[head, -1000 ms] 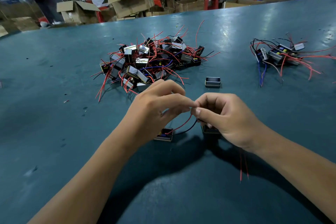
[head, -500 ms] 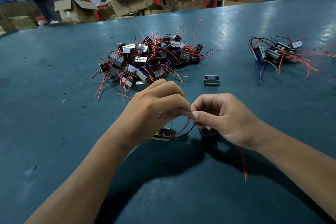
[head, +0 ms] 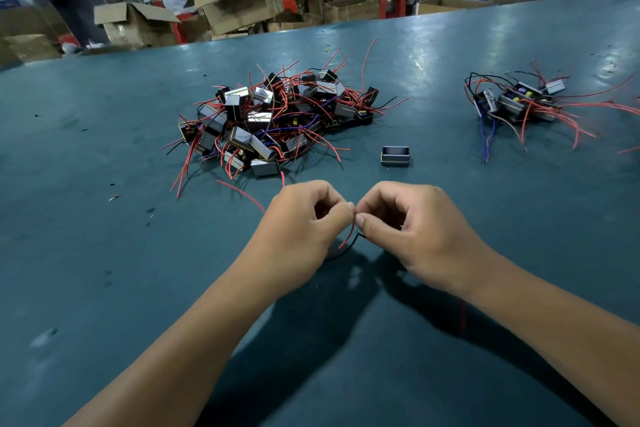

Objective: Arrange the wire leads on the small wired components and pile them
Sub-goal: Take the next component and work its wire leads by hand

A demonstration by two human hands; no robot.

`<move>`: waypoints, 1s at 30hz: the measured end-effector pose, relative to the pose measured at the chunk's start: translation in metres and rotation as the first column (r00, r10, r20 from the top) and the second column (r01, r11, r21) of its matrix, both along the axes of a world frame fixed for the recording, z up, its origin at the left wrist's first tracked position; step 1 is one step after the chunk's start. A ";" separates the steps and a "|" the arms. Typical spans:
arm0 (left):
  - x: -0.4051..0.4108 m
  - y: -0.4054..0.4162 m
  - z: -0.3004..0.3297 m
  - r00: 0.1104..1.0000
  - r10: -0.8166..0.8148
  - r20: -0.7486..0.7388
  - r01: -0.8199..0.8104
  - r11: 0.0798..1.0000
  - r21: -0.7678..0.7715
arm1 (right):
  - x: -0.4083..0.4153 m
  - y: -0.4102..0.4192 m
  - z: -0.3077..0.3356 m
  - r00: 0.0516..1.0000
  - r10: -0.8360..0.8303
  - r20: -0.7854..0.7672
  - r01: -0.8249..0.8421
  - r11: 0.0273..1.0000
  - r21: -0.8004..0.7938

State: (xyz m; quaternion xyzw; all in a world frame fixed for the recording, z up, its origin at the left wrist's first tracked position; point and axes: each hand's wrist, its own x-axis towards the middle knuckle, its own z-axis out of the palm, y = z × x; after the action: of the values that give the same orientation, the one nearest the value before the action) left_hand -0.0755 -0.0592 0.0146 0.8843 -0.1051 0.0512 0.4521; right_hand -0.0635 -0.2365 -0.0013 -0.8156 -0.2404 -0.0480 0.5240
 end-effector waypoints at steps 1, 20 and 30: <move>0.001 0.003 0.001 1.000 -0.012 -0.016 0.012 0.999 -0.031 | 0.001 0.000 0.000 1.000 0.008 -0.025 -0.008 1.000 0.012; 0.009 0.036 0.018 0.764 -0.437 0.476 0.212 0.865 0.455 | 0.001 -0.004 0.010 0.943 0.241 -0.230 -0.204 0.963 0.175; 0.005 0.033 0.024 0.729 -0.510 0.457 0.240 0.815 0.528 | -0.001 -0.003 0.008 0.936 0.279 -0.215 -0.257 0.958 0.125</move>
State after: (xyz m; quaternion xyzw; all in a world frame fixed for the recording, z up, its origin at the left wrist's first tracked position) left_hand -0.0708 -0.0258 0.0386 0.8614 -0.4274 0.1979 0.1902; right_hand -0.0646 -0.2399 0.0064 -0.7496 -0.2842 0.1075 0.5880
